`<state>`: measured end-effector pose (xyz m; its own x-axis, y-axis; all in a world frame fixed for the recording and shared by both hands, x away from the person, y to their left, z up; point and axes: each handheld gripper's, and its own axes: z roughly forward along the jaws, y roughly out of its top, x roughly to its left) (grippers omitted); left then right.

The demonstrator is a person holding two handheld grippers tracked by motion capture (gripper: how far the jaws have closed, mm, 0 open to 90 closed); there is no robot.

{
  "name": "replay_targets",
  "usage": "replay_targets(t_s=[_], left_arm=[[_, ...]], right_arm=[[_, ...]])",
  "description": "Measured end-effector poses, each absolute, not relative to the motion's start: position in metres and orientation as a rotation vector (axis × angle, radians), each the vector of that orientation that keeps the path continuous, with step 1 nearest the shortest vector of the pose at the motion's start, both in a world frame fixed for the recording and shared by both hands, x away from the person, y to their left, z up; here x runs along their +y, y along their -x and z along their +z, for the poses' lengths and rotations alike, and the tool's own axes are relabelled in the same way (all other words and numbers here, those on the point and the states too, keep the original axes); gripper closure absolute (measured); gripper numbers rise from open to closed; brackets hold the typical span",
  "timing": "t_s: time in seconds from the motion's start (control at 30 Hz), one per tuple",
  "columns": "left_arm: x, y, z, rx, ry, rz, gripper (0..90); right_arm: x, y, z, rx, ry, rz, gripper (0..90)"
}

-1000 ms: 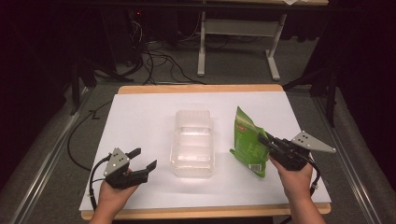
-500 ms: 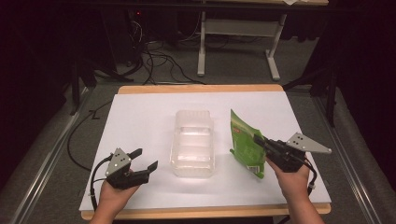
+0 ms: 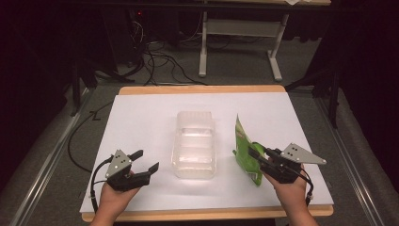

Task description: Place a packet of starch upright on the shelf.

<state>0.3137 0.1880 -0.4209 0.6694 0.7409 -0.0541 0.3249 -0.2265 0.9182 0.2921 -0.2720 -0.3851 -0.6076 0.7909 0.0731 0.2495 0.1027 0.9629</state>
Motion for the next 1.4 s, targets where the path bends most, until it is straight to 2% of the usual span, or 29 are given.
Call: replay_targets(t_s=[0.17, 0.4, 1.07, 1.4], left_arm=[[0.188, -0.315, -0.422, 0.848, -1.828, 0.485, 25.8], [0.187, -0.315, -0.422, 0.845, -1.836, 0.483, 26.0], [0.186, -0.315, -0.424, 0.837, -1.855, 0.473, 26.0], [0.187, -0.316, -0.424, 0.839, -1.851, 0.473, 26.0]], right_arm=[[-0.279, -0.302, -0.396, 1.937, -1.087, 1.463, 72.7], [-0.280, -0.305, -0.398, 1.930, -1.118, 1.407, 90.0], [-0.285, -0.309, -0.394, 1.931, -1.134, 1.358, 90.0], [-0.284, -0.313, -0.374, 1.940, -1.054, 1.463, 90.0]])
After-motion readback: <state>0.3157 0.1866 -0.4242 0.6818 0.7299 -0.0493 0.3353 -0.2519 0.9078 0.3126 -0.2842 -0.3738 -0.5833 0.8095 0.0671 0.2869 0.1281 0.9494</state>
